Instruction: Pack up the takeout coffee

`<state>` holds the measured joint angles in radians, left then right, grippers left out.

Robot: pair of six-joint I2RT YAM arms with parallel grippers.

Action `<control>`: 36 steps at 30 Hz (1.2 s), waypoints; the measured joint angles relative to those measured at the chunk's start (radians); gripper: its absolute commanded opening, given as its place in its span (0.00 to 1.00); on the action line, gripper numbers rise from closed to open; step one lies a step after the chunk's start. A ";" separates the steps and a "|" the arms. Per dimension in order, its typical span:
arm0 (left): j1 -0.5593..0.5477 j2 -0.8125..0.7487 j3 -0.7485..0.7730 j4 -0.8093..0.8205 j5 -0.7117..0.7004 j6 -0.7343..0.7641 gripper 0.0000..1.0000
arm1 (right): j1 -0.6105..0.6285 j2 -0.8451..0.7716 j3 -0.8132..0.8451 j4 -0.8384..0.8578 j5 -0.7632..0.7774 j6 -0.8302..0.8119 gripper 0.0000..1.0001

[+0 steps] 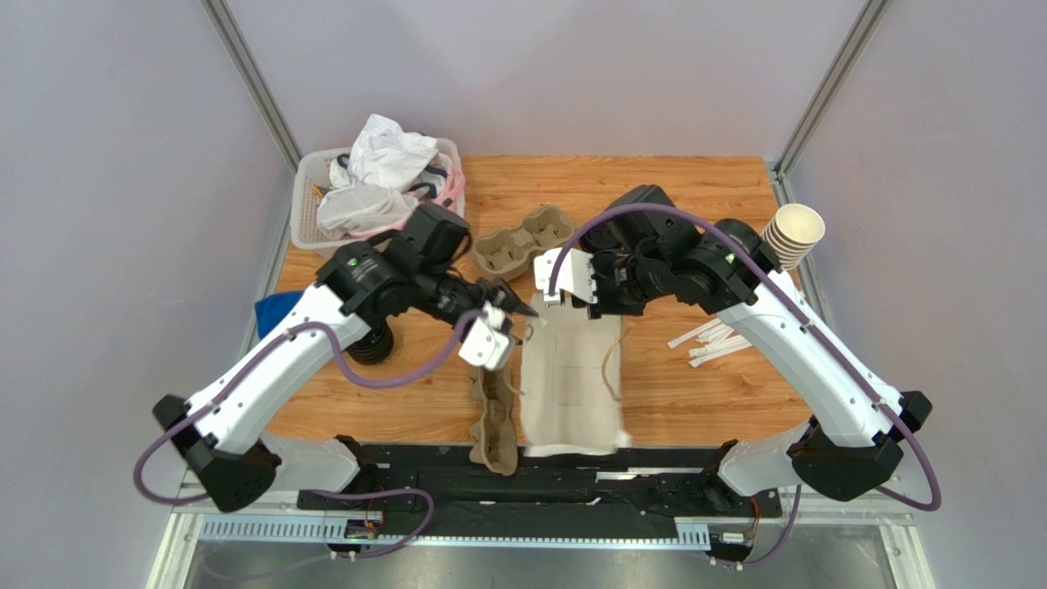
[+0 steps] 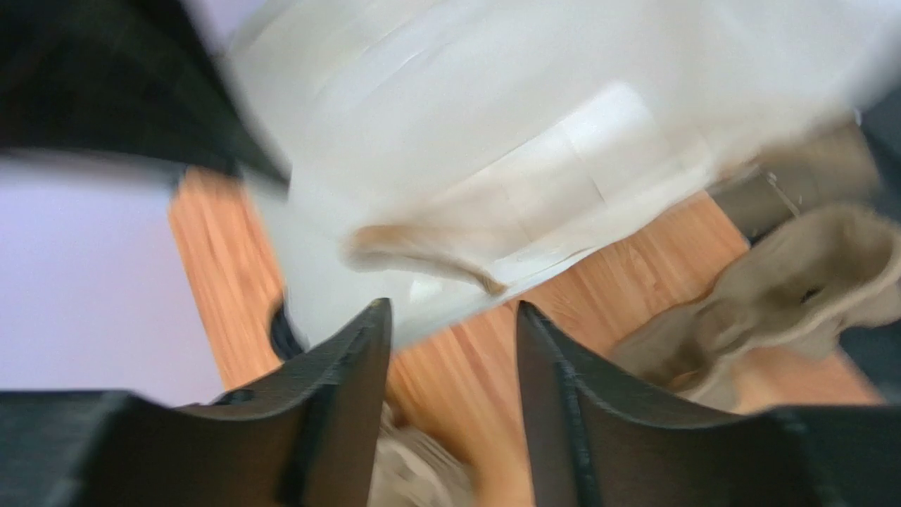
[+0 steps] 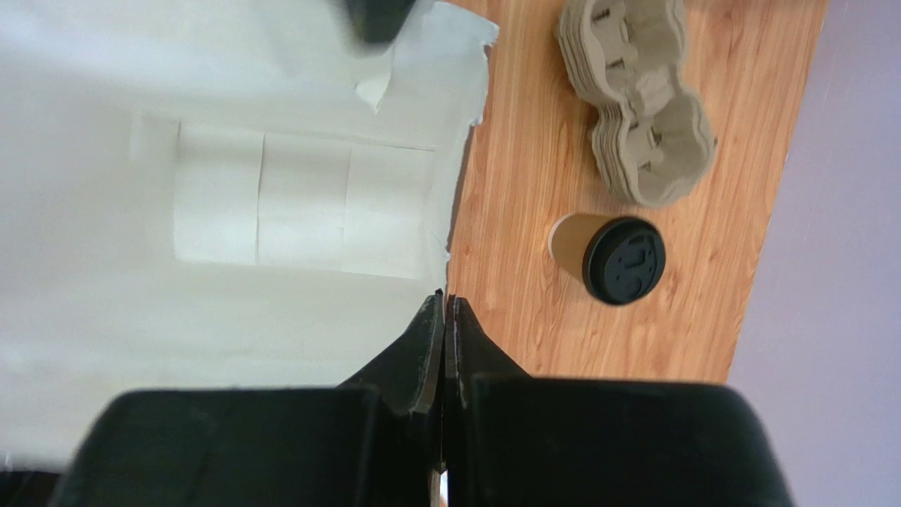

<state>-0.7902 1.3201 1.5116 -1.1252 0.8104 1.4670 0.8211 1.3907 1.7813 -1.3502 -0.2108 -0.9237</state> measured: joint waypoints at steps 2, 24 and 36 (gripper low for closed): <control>0.078 -0.076 -0.068 0.117 0.011 -0.188 0.64 | -0.032 -0.008 0.000 0.000 0.004 0.035 0.00; 0.364 0.123 -0.194 0.366 -0.171 -1.183 0.67 | -0.222 -0.072 -0.013 -0.001 -0.047 0.269 0.00; 0.161 0.374 -0.134 0.194 -0.408 -1.185 0.54 | -0.222 -0.150 -0.031 -0.001 -0.064 0.306 0.00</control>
<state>-0.6289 1.6943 1.3781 -0.9314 0.4023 0.2817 0.5995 1.2404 1.7508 -1.3510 -0.2752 -0.6178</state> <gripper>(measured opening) 0.610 0.006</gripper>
